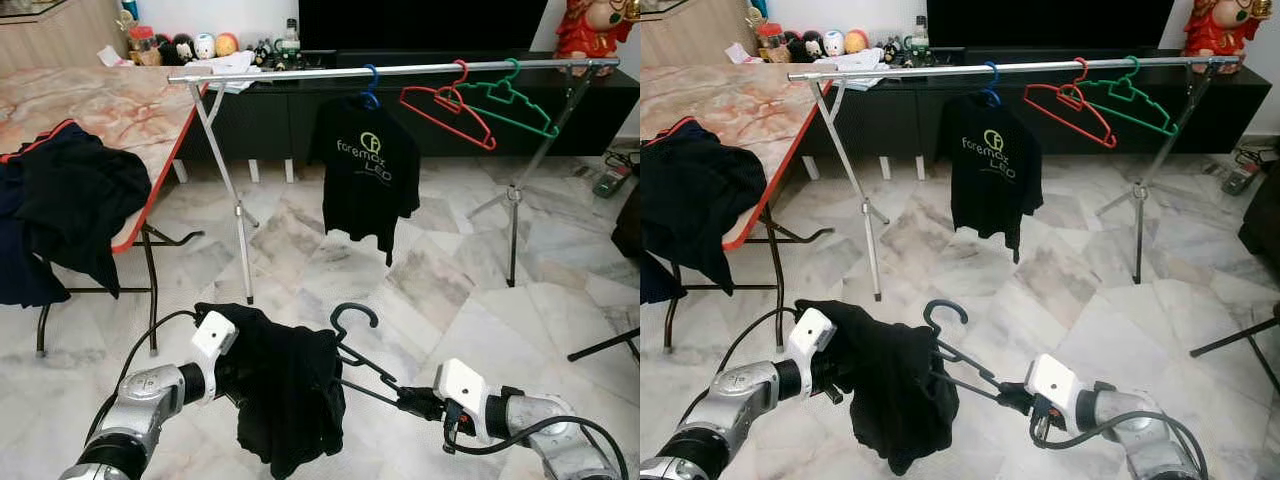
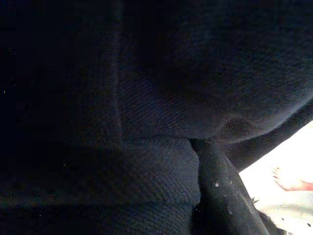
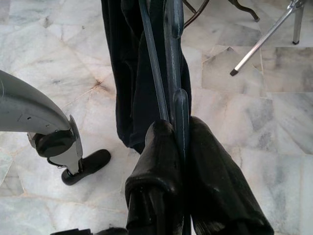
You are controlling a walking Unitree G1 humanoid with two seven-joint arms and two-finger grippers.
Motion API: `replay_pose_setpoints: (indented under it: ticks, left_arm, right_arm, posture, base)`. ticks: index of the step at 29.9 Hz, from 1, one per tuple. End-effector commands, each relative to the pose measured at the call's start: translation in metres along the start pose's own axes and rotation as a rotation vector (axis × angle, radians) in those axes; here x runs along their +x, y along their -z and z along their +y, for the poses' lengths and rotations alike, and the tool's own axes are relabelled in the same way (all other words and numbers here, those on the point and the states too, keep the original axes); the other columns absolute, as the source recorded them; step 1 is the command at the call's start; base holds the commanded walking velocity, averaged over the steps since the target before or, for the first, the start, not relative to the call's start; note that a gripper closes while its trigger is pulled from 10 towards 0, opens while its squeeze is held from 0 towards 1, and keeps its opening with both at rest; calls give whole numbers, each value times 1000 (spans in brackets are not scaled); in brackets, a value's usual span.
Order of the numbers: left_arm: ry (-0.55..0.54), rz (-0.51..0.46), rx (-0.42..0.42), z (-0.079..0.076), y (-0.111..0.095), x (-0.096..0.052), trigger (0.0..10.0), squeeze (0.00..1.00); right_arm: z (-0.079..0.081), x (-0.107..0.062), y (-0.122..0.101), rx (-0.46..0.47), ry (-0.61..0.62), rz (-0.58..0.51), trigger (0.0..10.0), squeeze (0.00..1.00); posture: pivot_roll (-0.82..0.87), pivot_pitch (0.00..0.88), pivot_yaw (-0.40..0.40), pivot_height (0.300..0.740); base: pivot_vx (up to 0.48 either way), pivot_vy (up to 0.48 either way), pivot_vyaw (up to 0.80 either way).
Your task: Hang hanger
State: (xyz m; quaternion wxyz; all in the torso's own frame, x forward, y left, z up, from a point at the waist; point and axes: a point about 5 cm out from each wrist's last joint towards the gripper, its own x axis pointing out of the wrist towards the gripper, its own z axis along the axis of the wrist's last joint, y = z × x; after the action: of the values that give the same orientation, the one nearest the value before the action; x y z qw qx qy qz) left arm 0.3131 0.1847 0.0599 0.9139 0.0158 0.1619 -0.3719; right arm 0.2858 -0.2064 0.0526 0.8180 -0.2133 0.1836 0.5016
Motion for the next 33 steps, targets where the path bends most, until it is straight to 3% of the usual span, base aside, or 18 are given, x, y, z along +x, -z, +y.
replay_pose_setpoints:
  ticks: [1, 11, 20, 23, 33]
  left_arm:
    - [23, 10, -6, -3, 4, 0, 0, 0]
    - [44, -15, -20, -9, 2, 2, 0, 0]
    - [43, -15, -24, -5, -2, -2, 0, 0]
    - [31, -22, -8, 0, -9, -4, 0, 0]
    - [11, -3, -7, 2, -4, -10, 0, 0]
  right_arm:
    - [-4, 4, -9, -25, 11, -41, 0, 0]
    - [-2, 3, -5, -39, 20, -14, 0, 0]
    - [1, 11, -5, -32, 31, -22, 0, 0]
    - [2, 12, 0, -54, 33, 34, 0, 0]
    - [11, 1, 24, -74, 6, 169, 0, 0]
  posture:
    - [-27, 67, 44, 740]
    - [-14, 79, 52, 740]
    - [-4, 72, 69, 740]
    - [5, 81, 73, 740]
    - [6, 83, 62, 740]
  base:
    - [0, 0, 0]
    - [0, 0, 0]
    - [0, 0, 0]
    - [0, 0, 0]
    - [0, 0, 0]
